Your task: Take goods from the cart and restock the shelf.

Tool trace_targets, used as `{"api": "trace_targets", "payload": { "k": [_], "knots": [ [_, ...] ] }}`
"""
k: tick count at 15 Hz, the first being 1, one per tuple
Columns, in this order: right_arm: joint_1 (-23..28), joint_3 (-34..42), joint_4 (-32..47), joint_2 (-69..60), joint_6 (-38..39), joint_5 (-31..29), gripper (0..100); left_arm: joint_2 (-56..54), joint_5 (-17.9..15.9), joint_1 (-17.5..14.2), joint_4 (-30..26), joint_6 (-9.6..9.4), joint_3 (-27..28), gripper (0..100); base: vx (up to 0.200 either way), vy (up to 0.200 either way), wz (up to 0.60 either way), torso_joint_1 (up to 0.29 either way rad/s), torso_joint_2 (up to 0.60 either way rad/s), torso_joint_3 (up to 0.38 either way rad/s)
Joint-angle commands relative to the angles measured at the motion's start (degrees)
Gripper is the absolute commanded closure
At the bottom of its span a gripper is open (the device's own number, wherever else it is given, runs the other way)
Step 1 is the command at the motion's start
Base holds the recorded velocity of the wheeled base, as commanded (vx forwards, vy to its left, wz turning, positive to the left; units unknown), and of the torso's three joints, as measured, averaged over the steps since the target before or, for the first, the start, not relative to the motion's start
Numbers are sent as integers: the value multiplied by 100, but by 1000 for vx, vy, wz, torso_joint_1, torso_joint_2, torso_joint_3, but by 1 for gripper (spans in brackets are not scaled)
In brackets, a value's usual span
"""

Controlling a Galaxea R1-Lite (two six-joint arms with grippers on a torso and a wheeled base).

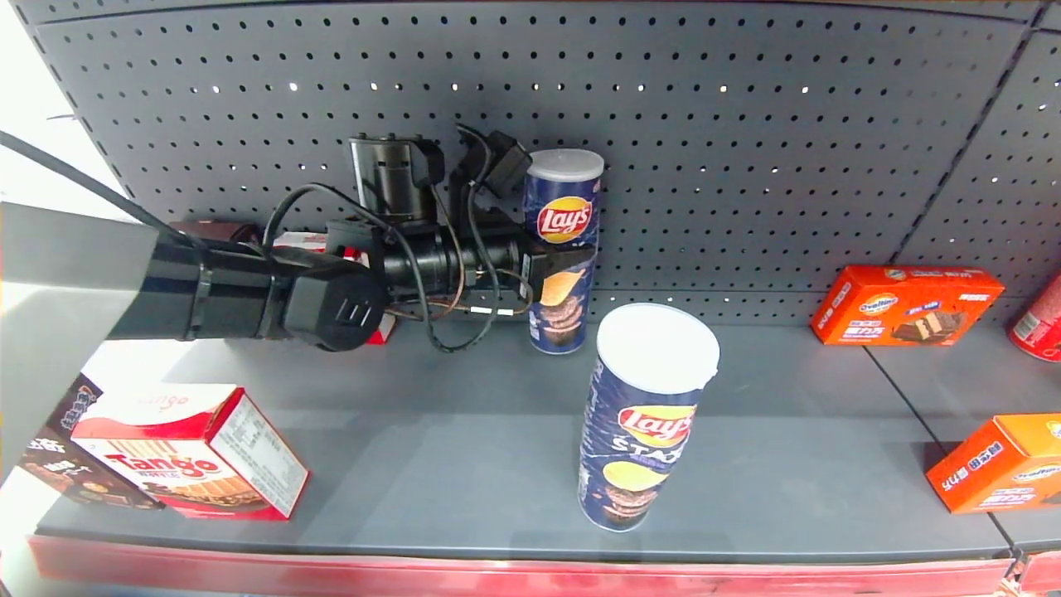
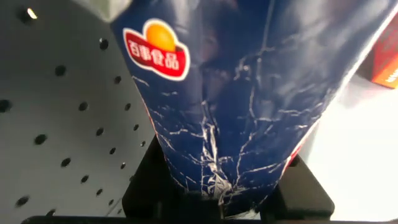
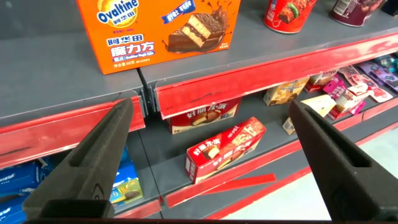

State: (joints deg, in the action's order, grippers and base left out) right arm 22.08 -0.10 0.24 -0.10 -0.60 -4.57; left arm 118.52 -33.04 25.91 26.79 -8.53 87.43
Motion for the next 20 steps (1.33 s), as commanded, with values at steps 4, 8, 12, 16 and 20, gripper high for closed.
{"api": "trace_targets", "payload": {
  "k": [4,8,12,16,20],
  "knots": [
    [-10,1,2,10,-2,0,0,400,-1,11,80,1,266,100,0,0,0,0,0,0],
    [-2,1,2,10,-2,0,0,515,-10,11,89,-8,274,100,0,0,0,0,0,0],
    [-10,1,2,10,-2,0,0,638,-1,64,326,1,266,100,0,0,0,0,0,0],
    [-2,1,2,10,-2,0,0,664,8,64,414,-8,204,100,0,0,0,0,0,0],
    [-2,1,2,10,-2,0,0,655,25,81,608,1,125,0,0,0,0,0,0,0]
  ]
}}
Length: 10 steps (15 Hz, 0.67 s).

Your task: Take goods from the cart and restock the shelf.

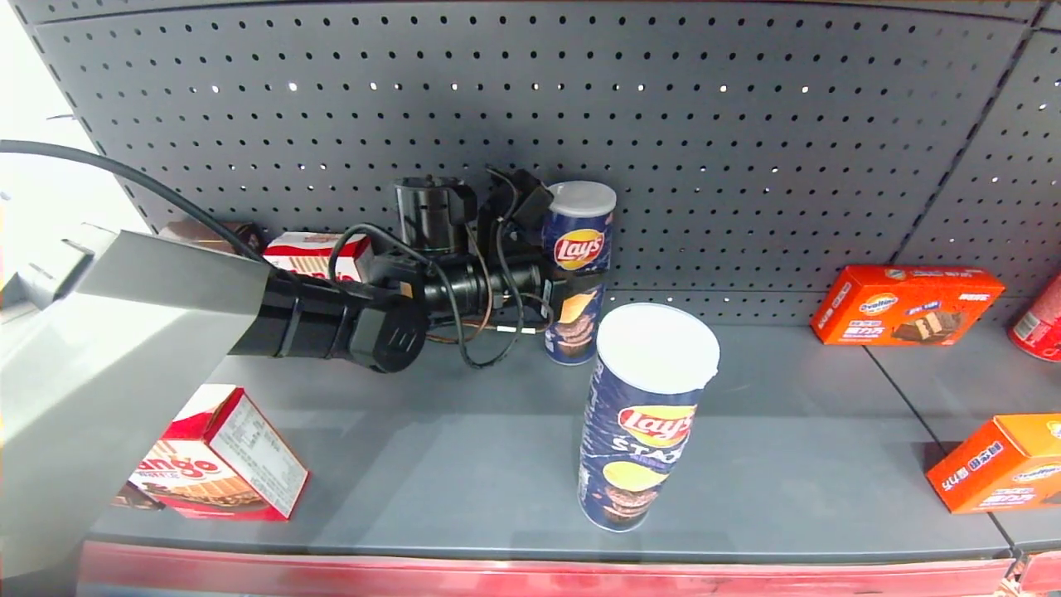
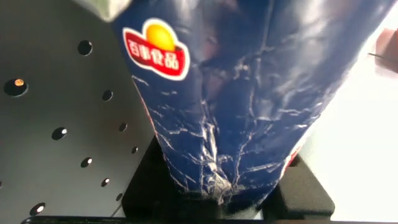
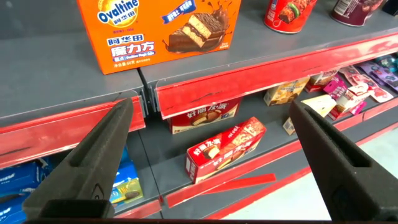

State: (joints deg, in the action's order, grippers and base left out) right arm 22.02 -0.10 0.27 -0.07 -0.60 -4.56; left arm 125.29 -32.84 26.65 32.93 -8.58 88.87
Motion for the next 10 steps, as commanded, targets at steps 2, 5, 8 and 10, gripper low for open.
{"api": "trace_targets", "payload": {
  "k": [2,5,8,10],
  "knots": [
    [4,1,0,7,-2,-1,0,-67,-12,7,3,-3,-159,0,0,0,0,0,0,0],
    [4,1,0,7,-2,-1,0,-524,-29,-28,188,14,-625,0,0,0,0,0,0,0],
    [4,1,0,7,-2,-1,0,-1174,-12,-63,223,6,-1179,0,0,0,0,0,0,0],
    [4,1,0,7,-2,-1,0,-1552,-3,-98,223,14,-1487,0,0,0,0,0,0,0]
  ]
}}
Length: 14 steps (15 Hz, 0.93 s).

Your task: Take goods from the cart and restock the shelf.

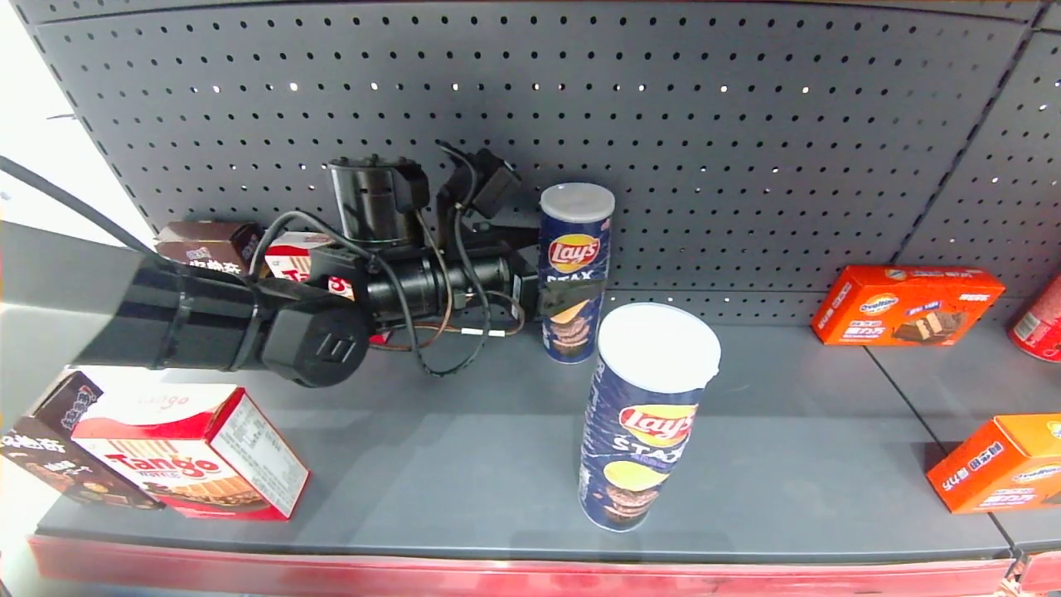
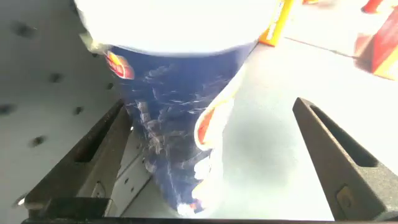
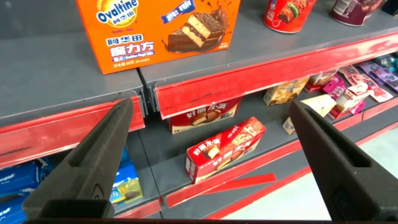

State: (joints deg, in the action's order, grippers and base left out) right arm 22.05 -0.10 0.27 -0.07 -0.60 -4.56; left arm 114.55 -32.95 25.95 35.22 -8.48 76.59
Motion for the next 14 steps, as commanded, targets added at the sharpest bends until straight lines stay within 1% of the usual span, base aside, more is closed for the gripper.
{"api": "trace_targets", "payload": {
  "k": [1,2,4,5,6,8,10,11,12,13,14],
  "knots": [
    [1,1,0,7,-2,-1,0,-636,8,-55,-6,5,-417,0,0,0,0,0,0,0],
    [-8,1,0,7,-2,-1,0,-759,8,-108,-6,-4,-540,0,0,0,0,0,0,0],
    [1,1,0,7,-2,-1,0,-1128,26,-117,-6,5,-953,0,0,0,0,0,0,0],
    [1,1,0,7,-2,-1,0,-1339,245,-126,-50,5,-1252,0,0,0,0,0,0,0],
    [1,1,0,7,-2,-1,0,-1392,544,-126,-77,5,-1358,0,0,0,0,0,0,0],
    [1,1,0,7,-2,-1,0,-1427,940,-126,-244,-30,-1402,0,0,0,0,0,0,0],
    [1,1,0,7,-2,-1,0,-1436,1546,-108,-727,-312,-1322,0,0,0,0,0,0,0],
    [1,1,0,7,-2,-1,0,-1436,1827,-82,-973,-505,-1243,0,0,0,0,0,0,0],
    [-8,1,0,7,-2,-1,0,-1418,2073,-64,-1061,-619,-1191,0,0,0,0,0,0,0],
    [1,1,0,7,-2,-1,0,-1348,2390,-29,-1079,-725,-1129,0,0,0,0,0,0,0],
    [-8,1,0,7,-2,-1,0,-1260,2618,33,-1079,-751,-1085,0,0,0,0,0,0,0]
  ]
}}
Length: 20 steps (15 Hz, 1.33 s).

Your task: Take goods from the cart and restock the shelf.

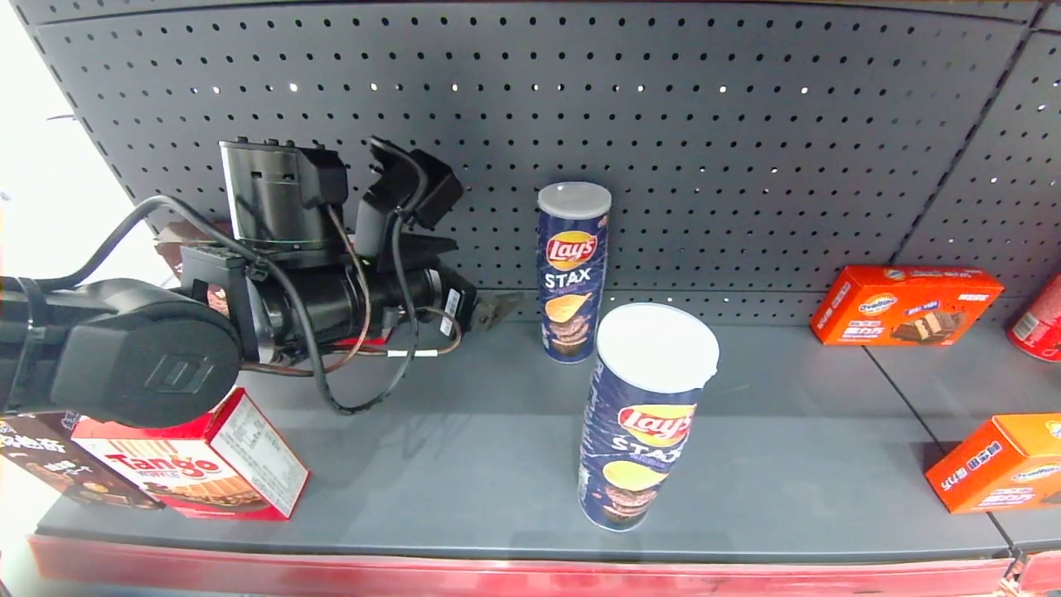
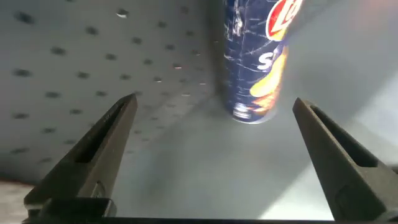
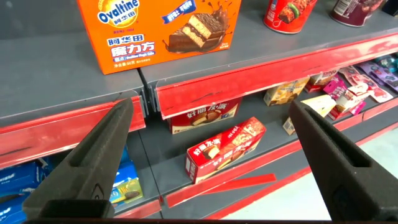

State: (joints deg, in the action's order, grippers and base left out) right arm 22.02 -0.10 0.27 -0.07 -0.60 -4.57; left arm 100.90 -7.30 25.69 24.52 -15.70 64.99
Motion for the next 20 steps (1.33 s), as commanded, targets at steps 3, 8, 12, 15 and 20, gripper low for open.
{"api": "trace_targets", "payload": {
  "k": [3,8,12,15,20],
  "knots": [
    [4,1,0,7,-2,0,0,342,572,103,-8,-65,181,0,0,0,0,0,0,0],
    [4,1,0,7,-2,0,0,659,950,95,89,-240,198,0,0,0,0,0,0,0],
    [4,1,0,7,-2,0,0,879,1135,103,89,-249,462,0,0,0,0,0,0,0],
    [4,1,0,7,-2,0,0,1063,1293,218,89,-240,673,0,0,0,0,0,0,0],
    [-4,1,0,7,-2,0,0,1186,1302,376,89,-214,726,0,0,0,0,0,0,0]
  ]
}}
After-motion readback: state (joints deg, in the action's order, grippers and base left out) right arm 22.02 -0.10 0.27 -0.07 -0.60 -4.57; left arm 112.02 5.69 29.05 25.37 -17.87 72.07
